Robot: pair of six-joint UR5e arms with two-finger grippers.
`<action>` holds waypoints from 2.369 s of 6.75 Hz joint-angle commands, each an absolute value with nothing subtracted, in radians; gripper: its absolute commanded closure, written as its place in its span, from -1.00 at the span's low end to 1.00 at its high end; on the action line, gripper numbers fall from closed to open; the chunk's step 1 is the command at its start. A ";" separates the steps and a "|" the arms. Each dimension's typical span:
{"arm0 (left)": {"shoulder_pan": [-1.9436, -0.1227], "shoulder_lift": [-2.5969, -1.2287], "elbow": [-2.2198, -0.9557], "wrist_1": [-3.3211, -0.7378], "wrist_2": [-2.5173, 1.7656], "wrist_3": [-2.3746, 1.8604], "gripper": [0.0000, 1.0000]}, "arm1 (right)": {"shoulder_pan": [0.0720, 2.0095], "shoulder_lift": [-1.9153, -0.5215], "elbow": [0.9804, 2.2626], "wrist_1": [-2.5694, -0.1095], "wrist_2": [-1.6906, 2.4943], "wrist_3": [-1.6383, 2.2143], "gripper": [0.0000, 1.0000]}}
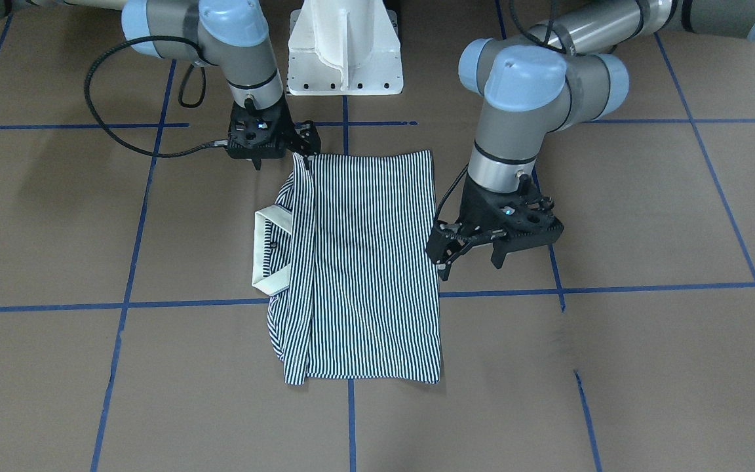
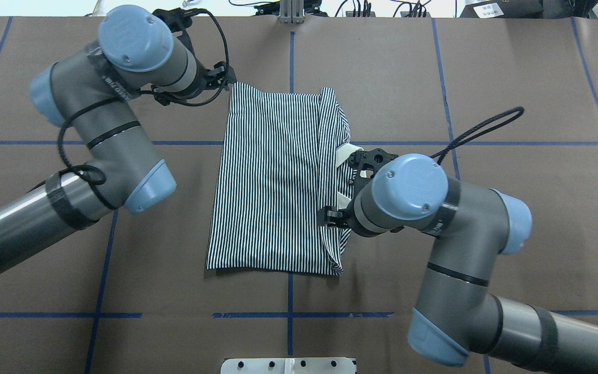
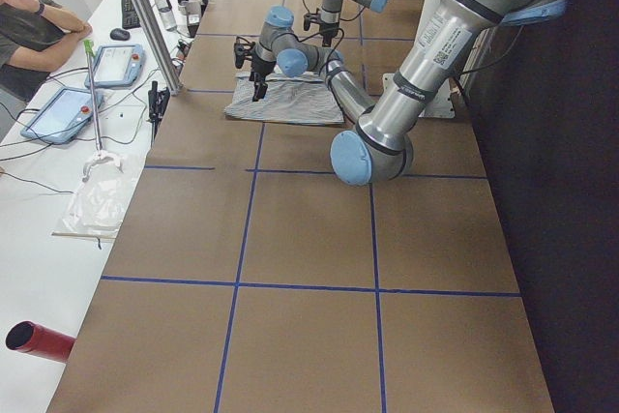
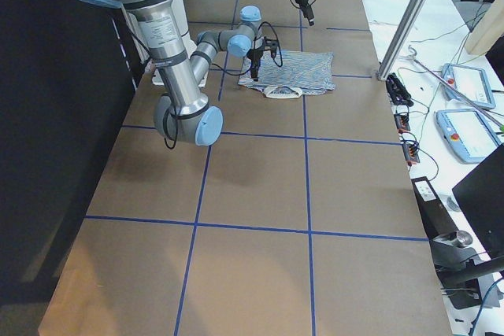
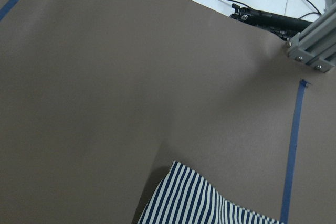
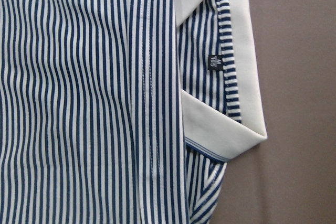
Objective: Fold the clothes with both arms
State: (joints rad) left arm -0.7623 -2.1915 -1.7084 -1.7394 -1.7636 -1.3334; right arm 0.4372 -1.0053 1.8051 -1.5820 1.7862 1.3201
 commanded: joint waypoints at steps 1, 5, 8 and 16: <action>-0.758 -2.128 -1.818 -1.712 -1.805 -1.322 -1.00 | 0.433 -0.877 1.695 -1.726 1.784 1.189 -1.00; -0.758 -2.126 -1.816 -1.710 -1.810 -1.330 -1.00 | 0.387 -0.871 1.637 -1.773 1.792 1.093 -1.00; -0.758 -2.128 -1.818 -1.710 -1.812 -1.336 -1.00 | 0.388 -0.880 1.634 -1.795 1.795 1.071 -1.00; -0.741 -2.129 -1.806 -1.718 -1.812 -1.378 -1.00 | 0.440 -1.164 1.880 -1.815 1.796 0.986 -1.00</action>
